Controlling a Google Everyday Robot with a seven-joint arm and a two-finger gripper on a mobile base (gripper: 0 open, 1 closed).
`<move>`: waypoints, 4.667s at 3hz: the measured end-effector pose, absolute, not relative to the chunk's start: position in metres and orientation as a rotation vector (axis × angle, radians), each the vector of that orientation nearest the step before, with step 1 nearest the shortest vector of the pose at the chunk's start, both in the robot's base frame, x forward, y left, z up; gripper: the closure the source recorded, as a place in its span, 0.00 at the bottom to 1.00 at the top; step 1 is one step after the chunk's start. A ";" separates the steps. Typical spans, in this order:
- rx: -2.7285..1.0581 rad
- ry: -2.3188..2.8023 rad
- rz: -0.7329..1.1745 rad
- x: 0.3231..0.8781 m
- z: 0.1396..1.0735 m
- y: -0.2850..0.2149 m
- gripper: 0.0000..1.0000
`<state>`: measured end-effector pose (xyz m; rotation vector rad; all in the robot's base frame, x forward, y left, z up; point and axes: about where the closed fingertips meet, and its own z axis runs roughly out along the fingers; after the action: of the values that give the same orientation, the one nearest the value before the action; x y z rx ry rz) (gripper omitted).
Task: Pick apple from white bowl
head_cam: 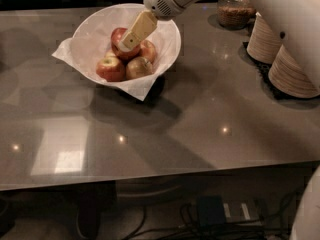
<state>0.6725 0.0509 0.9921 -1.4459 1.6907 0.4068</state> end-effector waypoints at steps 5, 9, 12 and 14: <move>-1.083 1.891 0.275 0.680 0.959 0.067 0.32; -0.980 1.932 0.293 0.678 0.939 0.062 0.39; -0.934 1.904 0.324 0.686 0.932 0.068 0.67; -0.962 1.892 0.326 0.684 0.935 0.068 1.00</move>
Offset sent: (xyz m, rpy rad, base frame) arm 0.0132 0.0202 -0.0173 0.0481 -0.0026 -0.3027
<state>0.6837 0.0684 0.9348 -0.9619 1.8916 0.3256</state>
